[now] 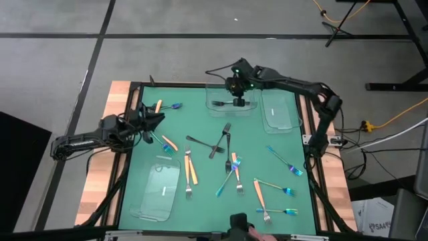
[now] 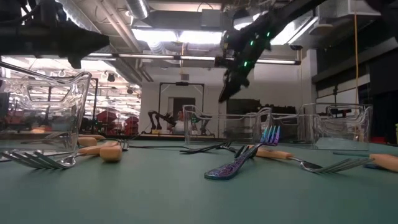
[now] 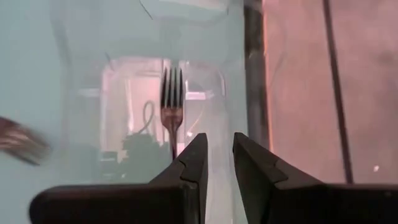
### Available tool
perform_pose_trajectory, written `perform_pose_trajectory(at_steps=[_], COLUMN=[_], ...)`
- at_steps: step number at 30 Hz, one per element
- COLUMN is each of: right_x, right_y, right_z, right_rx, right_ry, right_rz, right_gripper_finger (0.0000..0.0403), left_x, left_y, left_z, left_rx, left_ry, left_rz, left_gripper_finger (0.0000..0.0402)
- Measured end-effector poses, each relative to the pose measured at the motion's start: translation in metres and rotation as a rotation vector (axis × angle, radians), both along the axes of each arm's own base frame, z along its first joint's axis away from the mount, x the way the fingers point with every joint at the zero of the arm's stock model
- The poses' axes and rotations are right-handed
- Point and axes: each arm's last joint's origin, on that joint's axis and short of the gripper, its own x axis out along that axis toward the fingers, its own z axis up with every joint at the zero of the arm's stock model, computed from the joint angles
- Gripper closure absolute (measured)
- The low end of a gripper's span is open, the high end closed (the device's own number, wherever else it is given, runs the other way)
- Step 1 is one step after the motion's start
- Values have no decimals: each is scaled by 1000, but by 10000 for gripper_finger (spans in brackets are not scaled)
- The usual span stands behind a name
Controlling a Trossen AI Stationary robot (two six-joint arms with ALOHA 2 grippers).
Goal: Sort silverware by color (type)
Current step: Put the orange fork into the bottom transparent bin
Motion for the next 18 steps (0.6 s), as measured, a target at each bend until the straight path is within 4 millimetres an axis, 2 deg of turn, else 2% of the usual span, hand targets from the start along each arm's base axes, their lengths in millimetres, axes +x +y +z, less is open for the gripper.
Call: perform_pose_trajectory(at_steps=[5,9,13,18], right_x=[-6,-22,-42,-63], right_y=[38,77,114,152], right_z=[35,58,78,100], right_rx=[-30,-28,-24,13], right_ry=[-23,31,78,51], right_rz=[68,127,177,129], right_gripper_finger=[338,338,338,338], left_x=[-2,-4,-4,-1], left_y=[1,1,1,2], left_z=[6,10,14,26], left_rx=[-63,-60,-54,-61], left_ry=[-98,-141,-183,-169], left_rz=[29,32,37,53], left_gripper_finger=[294,262,255,256])
